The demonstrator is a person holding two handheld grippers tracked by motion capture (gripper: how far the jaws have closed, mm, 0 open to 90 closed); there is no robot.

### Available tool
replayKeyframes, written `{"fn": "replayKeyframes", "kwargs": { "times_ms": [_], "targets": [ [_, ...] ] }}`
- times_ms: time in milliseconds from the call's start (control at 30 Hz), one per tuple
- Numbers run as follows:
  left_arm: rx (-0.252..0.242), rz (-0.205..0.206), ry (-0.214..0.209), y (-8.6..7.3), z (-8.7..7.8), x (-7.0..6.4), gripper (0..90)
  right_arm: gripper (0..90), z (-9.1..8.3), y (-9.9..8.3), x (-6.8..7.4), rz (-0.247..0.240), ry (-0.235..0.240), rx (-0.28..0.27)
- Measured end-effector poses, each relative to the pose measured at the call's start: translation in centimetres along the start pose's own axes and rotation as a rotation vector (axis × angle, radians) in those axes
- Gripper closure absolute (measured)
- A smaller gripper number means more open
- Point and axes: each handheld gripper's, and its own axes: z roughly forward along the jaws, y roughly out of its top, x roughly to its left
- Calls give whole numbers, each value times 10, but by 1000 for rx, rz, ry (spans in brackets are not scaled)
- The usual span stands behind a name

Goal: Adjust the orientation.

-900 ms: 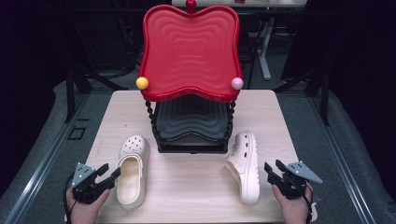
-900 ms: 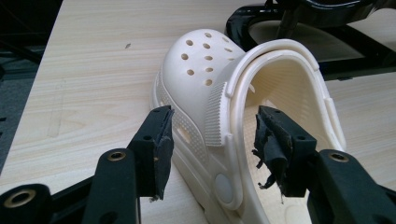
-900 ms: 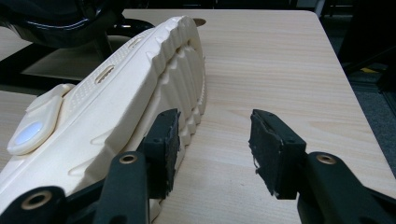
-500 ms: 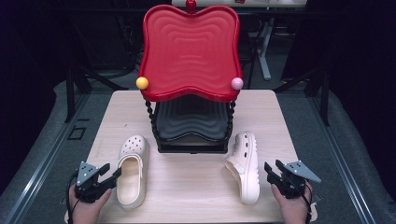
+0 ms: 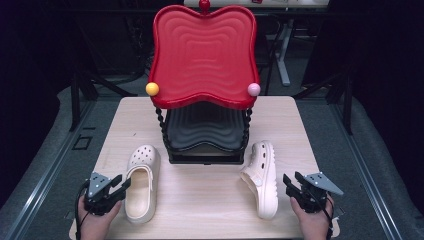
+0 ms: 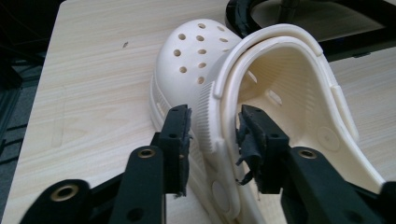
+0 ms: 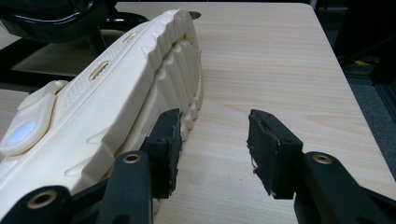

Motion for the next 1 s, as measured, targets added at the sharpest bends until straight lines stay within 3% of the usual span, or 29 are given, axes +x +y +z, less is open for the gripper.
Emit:
{"fn": "replayKeyframes", "kwargs": {
  "times_ms": [133, 233, 333, 567, 800, 900, 1000],
  "targets": [
    [12, 29, 36, 9, 8, -5, 691, 538, 0, 0, 0, 6, 2, 1],
    [40, 86, 76, 12, 14, -10, 714, 538, -1, -1, 0, 8, 1, 4],
    [53, 107, 88, 14, 16, -11, 724, 538, -2, 0, 0, 10, 0, -5],
    [40, 75, 91, 13, 14, -13, 745, 545, -4, 1, 0, 20, -7, -18],
    [50, 48, 83, 13, 12, -23, 750, 591, -7, 3, 8, -10, 9, -26],
    [52, 56, 78, 13, 10, -28, 749, 658, -10, 5, 14, -21, 28, -31],
    [52, 65, 66, 13, 9, -34, 747, 765, -17, 10, 29, -90, 54, -47]
  ]
}}
